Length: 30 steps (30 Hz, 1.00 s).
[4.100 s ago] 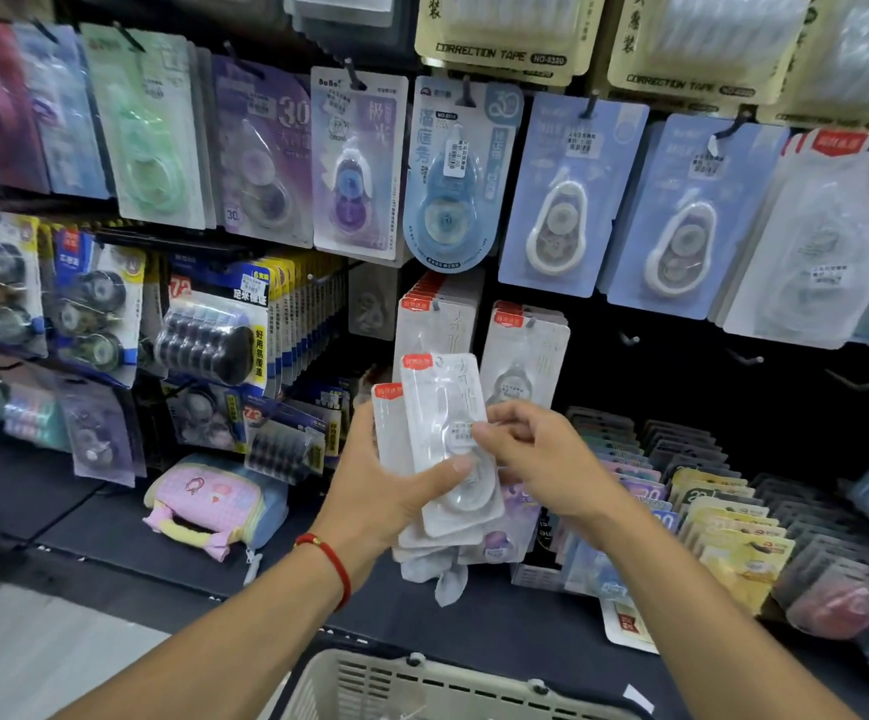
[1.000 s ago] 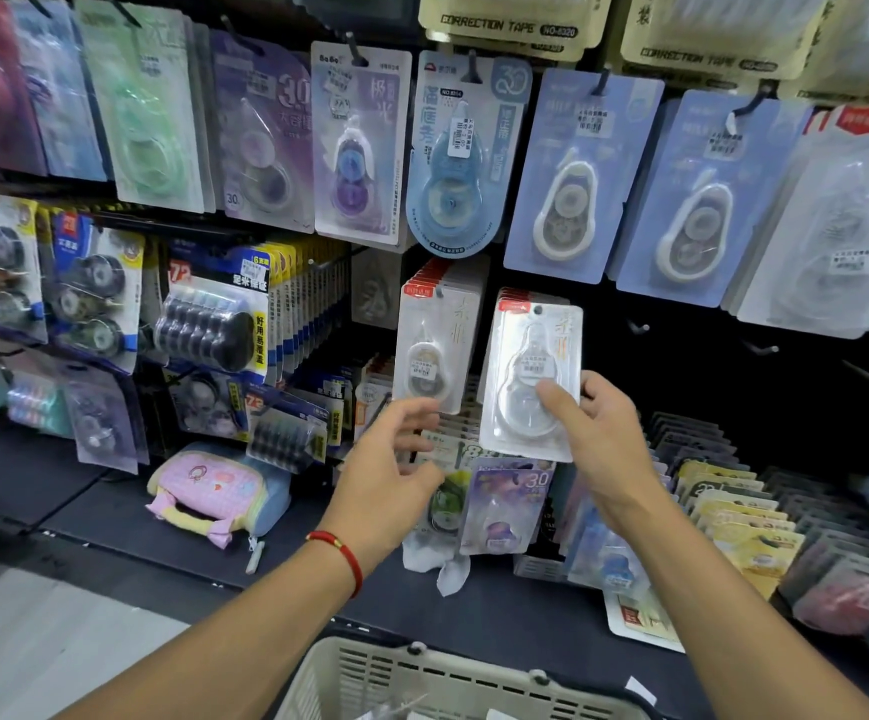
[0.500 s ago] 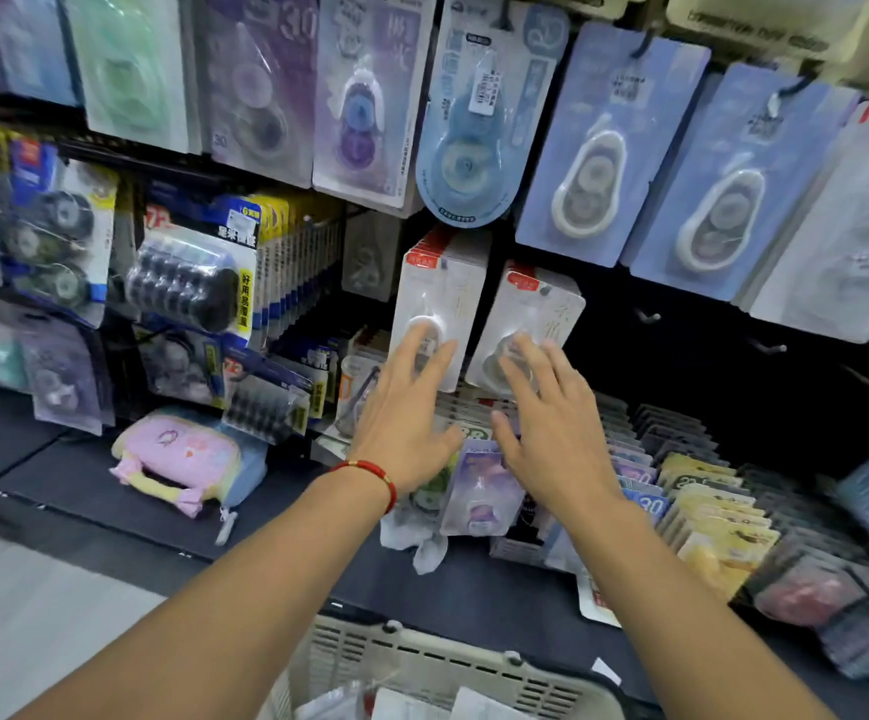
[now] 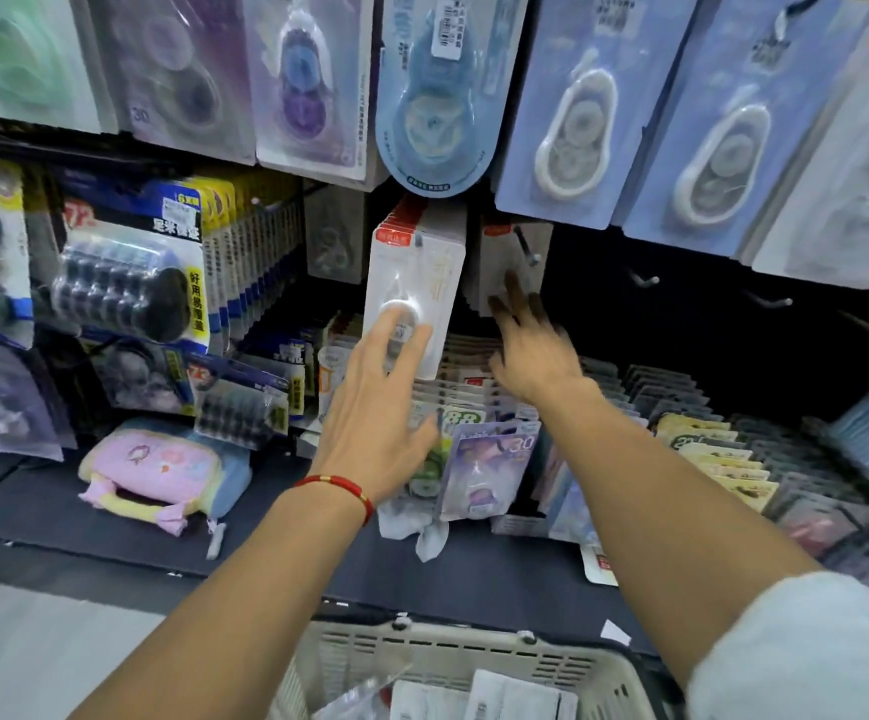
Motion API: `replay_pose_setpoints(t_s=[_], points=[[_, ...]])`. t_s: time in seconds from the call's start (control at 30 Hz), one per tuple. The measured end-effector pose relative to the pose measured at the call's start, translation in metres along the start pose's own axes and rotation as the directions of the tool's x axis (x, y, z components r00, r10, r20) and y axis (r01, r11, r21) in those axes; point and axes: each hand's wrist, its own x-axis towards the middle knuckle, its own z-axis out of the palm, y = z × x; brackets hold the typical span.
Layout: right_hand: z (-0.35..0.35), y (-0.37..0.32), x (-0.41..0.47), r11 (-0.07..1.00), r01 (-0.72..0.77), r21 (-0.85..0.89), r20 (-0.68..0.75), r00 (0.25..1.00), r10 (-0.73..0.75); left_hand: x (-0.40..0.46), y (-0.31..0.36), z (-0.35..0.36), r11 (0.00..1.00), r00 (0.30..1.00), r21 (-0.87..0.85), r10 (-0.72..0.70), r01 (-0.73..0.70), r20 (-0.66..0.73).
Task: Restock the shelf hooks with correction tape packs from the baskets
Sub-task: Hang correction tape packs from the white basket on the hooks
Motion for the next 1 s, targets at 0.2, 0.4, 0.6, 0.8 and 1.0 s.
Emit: replay_pose_setpoints(t_s=[0.2,0.4,0.6,0.8,1.0], points=[[-0.029,0.006,0.0,0.996,0.06,0.073,0.075,0.995,-0.066,-0.006,-0.009,-0.006,0.997,0.997,0.026,0.072,-0.073,0.042],[-0.005,0.011,-0.112,0.855,-0.016,0.519,-0.156,0.981,0.113,-0.054,-0.028,0.008,0.981,0.937,0.153,0.06,-0.119,0.343],[0.098,0.004,-0.239,0.87,-0.238,0.433,0.6,0.796,-0.08,-0.149,-0.033,0.037,0.923,0.238,0.283,-0.222,-0.262,0.945],[0.21,-0.006,-0.36,0.977,-0.212,-0.01,0.927,0.365,0.089,-0.253,-0.026,0.088,0.956,0.227,0.292,-0.284,-0.002,0.931],[0.243,0.0,-0.418,0.935,-0.353,0.012,0.86,0.481,0.171,-0.324,-0.004,0.128,0.936,0.354,0.22,-0.311,0.274,0.882]])
